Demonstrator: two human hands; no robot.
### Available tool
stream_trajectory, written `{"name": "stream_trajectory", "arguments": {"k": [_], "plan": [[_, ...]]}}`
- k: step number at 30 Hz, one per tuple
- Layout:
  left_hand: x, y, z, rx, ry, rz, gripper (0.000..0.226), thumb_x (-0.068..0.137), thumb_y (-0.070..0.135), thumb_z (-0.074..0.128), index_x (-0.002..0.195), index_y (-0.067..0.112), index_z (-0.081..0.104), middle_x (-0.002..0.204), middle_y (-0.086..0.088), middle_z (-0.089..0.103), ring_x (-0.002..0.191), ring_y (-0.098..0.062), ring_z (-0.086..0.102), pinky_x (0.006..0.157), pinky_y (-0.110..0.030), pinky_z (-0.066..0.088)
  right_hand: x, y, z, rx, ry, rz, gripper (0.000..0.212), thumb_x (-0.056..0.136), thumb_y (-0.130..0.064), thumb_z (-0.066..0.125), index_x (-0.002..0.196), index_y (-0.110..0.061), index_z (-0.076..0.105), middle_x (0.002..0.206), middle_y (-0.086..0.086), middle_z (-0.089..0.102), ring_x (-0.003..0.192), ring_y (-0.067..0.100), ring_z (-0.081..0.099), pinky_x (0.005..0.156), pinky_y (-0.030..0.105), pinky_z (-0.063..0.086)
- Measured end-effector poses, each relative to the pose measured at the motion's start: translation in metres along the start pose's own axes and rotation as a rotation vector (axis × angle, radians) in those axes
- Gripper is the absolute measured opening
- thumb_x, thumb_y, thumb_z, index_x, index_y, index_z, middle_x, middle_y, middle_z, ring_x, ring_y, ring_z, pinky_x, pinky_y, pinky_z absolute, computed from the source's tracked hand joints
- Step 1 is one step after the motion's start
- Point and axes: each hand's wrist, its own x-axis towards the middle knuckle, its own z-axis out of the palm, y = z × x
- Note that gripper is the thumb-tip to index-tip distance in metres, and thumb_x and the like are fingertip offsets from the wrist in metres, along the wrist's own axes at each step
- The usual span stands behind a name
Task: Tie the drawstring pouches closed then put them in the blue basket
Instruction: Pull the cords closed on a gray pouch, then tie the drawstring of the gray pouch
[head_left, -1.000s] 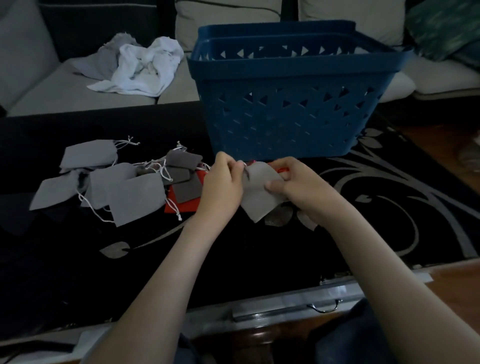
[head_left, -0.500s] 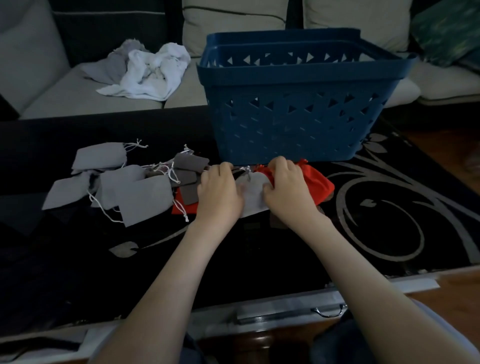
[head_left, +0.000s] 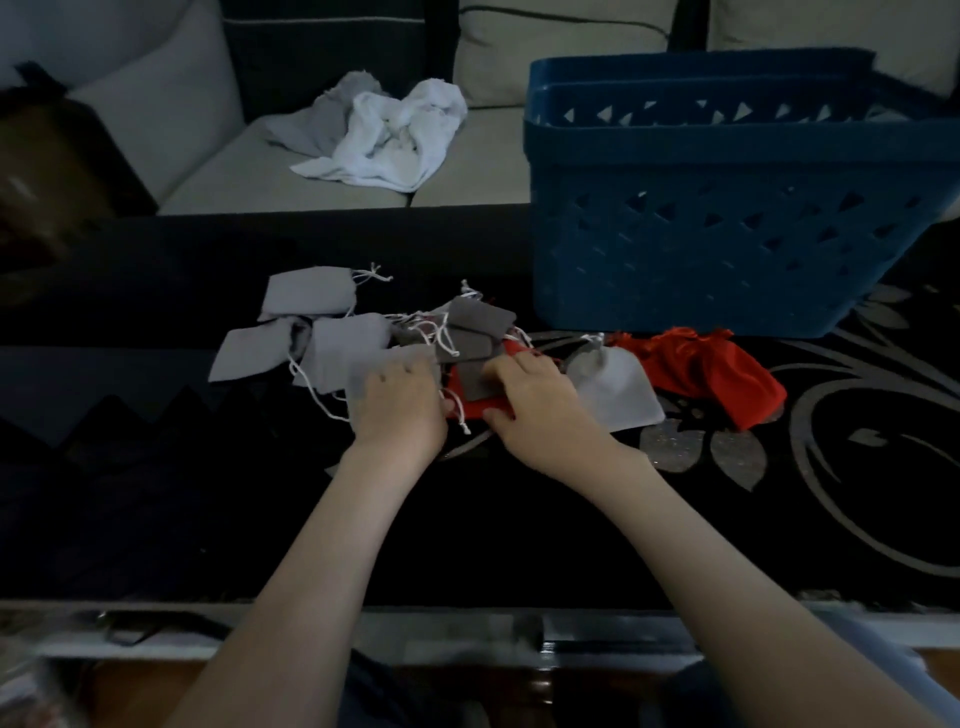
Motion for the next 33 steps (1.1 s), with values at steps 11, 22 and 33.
{"name": "stream_trajectory", "arguments": {"k": [11,22,33], "plan": [[-0.015,-0.021,-0.017,-0.436,0.397,0.063,0.014,0.091,0.018,0.051,0.090,0.007,0.060,0.087,-0.009,0.061,0.082,-0.023,0.058,0.065,-0.032,0.045,-0.003,-0.017,0.009,0.283,0.040,-0.030,0.050,0.093,-0.028,0.056,0.139,-0.019,0.038,0.135,0.001,0.047,0.125,0.020,0.040,0.101,0.031,0.031],[-0.037,0.003,-0.060,-1.656,-0.082,-0.121,0.020,0.071,0.020,0.051,0.061,0.004,0.058,0.070,-0.012,0.060,0.070,-0.027,0.058,0.068,-0.034,0.045,-0.015,-0.021,-0.029,1.246,0.142,0.157,0.032,0.095,-0.035,0.048,0.115,-0.016,0.064,0.116,0.002,0.068,0.114,0.017,0.059,0.097,0.030,0.045],[-0.023,0.039,-0.048,-1.449,-0.220,-0.030,0.025,0.098,0.012,0.045,0.098,0.019,0.069,0.092,-0.001,0.069,0.080,-0.014,0.065,0.065,-0.029,0.051,-0.033,0.020,-0.055,1.477,0.193,0.312,0.033,0.097,-0.036,0.045,0.110,-0.014,0.066,0.105,0.007,0.072,0.096,0.020,0.067,0.083,0.037,0.053]]}}
